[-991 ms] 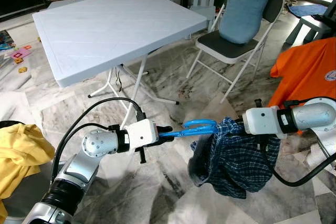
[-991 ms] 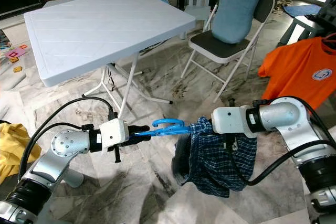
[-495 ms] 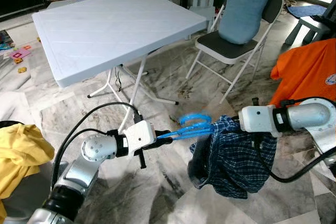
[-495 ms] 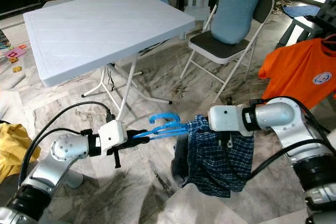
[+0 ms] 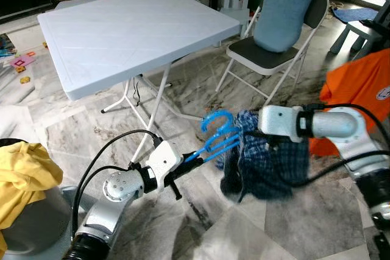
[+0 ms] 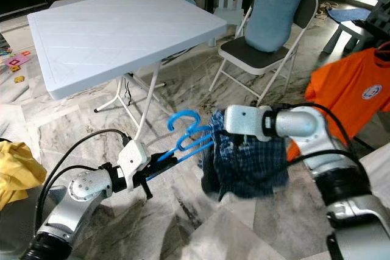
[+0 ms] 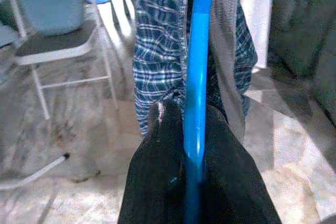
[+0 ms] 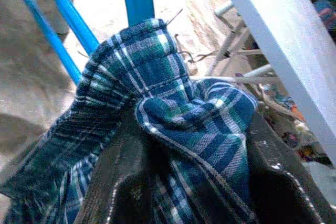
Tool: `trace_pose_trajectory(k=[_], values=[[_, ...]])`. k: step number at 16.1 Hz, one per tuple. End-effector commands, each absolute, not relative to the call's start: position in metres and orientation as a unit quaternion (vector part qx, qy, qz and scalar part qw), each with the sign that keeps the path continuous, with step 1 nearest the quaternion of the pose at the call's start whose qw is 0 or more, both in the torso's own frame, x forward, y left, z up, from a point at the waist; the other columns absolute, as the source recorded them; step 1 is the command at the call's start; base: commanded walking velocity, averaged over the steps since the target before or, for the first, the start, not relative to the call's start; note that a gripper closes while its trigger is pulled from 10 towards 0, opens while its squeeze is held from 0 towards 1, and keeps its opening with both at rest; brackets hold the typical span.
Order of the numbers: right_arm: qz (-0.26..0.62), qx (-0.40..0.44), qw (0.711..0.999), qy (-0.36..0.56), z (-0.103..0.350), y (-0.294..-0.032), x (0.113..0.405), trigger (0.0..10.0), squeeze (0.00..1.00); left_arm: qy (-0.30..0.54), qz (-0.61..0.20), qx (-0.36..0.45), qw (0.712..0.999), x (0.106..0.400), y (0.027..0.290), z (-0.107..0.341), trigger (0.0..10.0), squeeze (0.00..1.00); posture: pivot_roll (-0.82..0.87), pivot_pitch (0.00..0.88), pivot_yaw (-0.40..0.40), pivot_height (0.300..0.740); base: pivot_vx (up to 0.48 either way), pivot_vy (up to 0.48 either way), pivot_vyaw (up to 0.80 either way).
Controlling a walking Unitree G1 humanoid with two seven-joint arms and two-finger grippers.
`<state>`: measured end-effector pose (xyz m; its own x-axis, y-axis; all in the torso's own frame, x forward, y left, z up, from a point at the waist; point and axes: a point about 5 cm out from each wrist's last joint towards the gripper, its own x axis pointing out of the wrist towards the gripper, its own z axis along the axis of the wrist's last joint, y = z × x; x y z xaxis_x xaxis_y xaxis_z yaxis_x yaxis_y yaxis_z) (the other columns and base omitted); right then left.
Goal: Hang hanger
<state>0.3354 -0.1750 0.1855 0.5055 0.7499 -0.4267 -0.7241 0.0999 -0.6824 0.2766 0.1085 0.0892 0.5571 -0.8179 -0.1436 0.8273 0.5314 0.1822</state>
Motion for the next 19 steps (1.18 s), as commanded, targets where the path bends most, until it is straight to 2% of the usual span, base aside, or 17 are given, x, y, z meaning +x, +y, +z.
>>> trace_pose_trajectory(k=[1,5,9,11,16,19], values=[[0.500,-0.454,0.737,-0.033,0.186,-0.162,0.337,10.0,1.00,-0.002,-0.436,0.097,0.895,0.282,0.112,0.100,0.0,0.00,-0.18,0.034,0.013,0.740,0.000,0.000,0.00],[0.491,-0.456,0.741,-0.045,0.177,-0.153,0.337,10.0,1.00,-0.002,-0.422,0.087,0.902,0.282,0.113,0.100,0.0,0.00,-0.18,0.034,0.009,0.740,0.000,0.000,0.00],[0.450,-0.459,0.764,-0.060,0.186,-0.156,0.349,10.0,1.00,0.002,-0.442,0.097,0.892,0.277,0.109,0.098,0.0,0.00,-0.18,0.032,0.010,0.740,0.000,0.000,0.00],[0.442,-0.467,0.763,-0.060,0.188,-0.159,0.352,10.0,1.00,0.003,-0.446,0.101,0.889,0.277,0.108,0.097,0.0,0.00,-0.18,0.031,0.010,0.740,0.000,0.000,0.00],[0.388,-0.455,0.798,-0.070,0.194,-0.160,0.365,10.0,1.00,0.008,-0.443,0.101,0.891,0.275,0.107,0.095,0.0,0.00,-0.18,0.028,0.008,0.740,0.000,0.000,0.00],[0.380,-0.446,0.808,-0.064,0.190,-0.161,0.366,10.0,1.00,0.017,-0.422,0.096,0.901,0.277,0.110,0.092,0.0,0.00,-0.18,0.025,0.010,0.740,0.000,0.000,0.00]])
